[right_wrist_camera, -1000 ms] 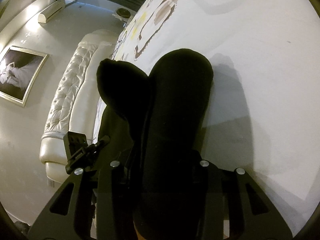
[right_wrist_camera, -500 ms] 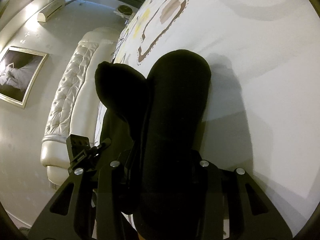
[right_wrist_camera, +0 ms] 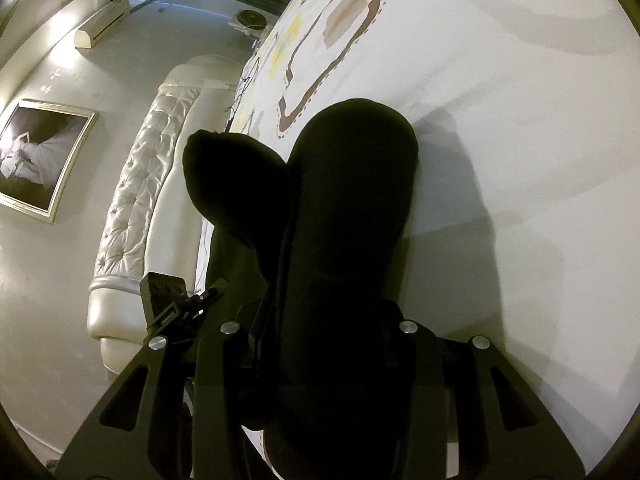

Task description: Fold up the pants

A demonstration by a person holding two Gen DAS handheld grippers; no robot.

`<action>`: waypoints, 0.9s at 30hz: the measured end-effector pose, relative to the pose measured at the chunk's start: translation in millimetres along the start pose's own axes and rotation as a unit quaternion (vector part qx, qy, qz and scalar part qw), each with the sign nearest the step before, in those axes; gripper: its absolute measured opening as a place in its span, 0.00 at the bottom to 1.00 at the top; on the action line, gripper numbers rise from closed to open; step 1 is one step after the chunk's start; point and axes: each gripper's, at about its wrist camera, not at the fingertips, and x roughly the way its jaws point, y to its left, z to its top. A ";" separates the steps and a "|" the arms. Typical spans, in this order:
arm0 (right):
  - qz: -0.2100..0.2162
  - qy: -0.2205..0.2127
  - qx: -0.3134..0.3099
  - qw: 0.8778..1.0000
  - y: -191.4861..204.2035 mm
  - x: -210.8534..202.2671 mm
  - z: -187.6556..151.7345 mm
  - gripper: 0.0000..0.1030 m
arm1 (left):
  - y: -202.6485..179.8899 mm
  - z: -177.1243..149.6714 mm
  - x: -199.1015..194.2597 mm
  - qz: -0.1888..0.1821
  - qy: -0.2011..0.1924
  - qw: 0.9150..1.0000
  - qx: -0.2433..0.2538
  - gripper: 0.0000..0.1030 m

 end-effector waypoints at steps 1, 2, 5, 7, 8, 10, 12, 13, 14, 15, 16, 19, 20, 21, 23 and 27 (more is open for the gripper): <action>0.001 0.000 0.000 1.000 0.1 1.8 1.8 0.36 | 1.0 0.9 -0.5 0.000 0.000 1.000 0.000 0.38; 0.002 0.000 0.001 1.000 -0.2 2.1 2.9 0.36 | 1.6 1.5 -0.8 0.000 0.001 1.000 -0.001 0.38; 0.008 -0.001 0.007 1.000 0.3 6.9 7.4 0.36 | 4.3 -1.3 -5.2 0.001 0.000 1.000 -0.003 0.38; 0.010 -0.002 0.008 1.000 0.5 9.6 9.2 0.36 | 5.4 -1.2 -5.8 0.000 0.000 1.000 -0.004 0.38; 0.010 -0.002 0.008 1.000 0.2 9.9 9.3 0.36 | 6.5 -1.5 -6.4 -0.001 -0.001 1.000 -0.005 0.39; 0.010 -0.002 0.008 1.000 0.4 9.5 8.9 0.36 | 8.9 -1.0 -7.9 -0.002 -0.001 1.000 -0.008 0.39; 0.011 -0.002 0.008 1.000 0.8 11.9 10.6 0.36 | 11.0 -1.8 -9.9 -0.004 -0.001 1.000 -0.009 0.39; 0.012 -0.003 0.008 1.000 0.8 12.6 10.8 0.36 | 11.7 -2.0 -10.5 -0.004 -0.001 1.000 -0.010 0.39; 0.013 -0.003 0.009 1.000 0.3 12.8 11.1 0.36 | 12.0 -2.7 -11.3 -0.005 0.000 1.000 -0.011 0.39; 0.014 -0.003 0.009 1.000 -0.1 13.0 11.3 0.36 | 12.1 -2.7 -11.3 -0.004 0.000 1.000 -0.011 0.39; 0.014 -0.004 0.009 1.000 0.0 13.4 11.4 0.36 | 12.2 -3.1 -11.8 -0.005 0.000 1.000 -0.012 0.39; 0.016 -0.005 0.009 1.000 -0.3 13.3 10.4 0.36 | 12.1 -2.9 -11.8 -0.005 0.000 1.000 -0.012 0.39; 0.017 -0.005 0.009 1.000 -0.1 14.0 10.5 0.36 | 11.9 -2.6 -11.8 -0.006 0.000 1.000 -0.012 0.39; 0.017 -0.005 0.009 1.000 -0.1 13.8 10.4 0.36 | 11.8 -2.9 -12.1 -0.006 0.000 1.000 -0.012 0.39; 0.019 -0.005 0.009 1.000 -1.3 12.0 9.2 0.36 | 11.7 -2.0 -12.2 -0.006 0.001 1.000 -0.012 0.39; 0.021 -0.006 0.010 1.000 -3.0 11.2 9.6 0.36 | 12.1 -1.7 -12.2 -0.008 0.001 1.000 -0.013 0.40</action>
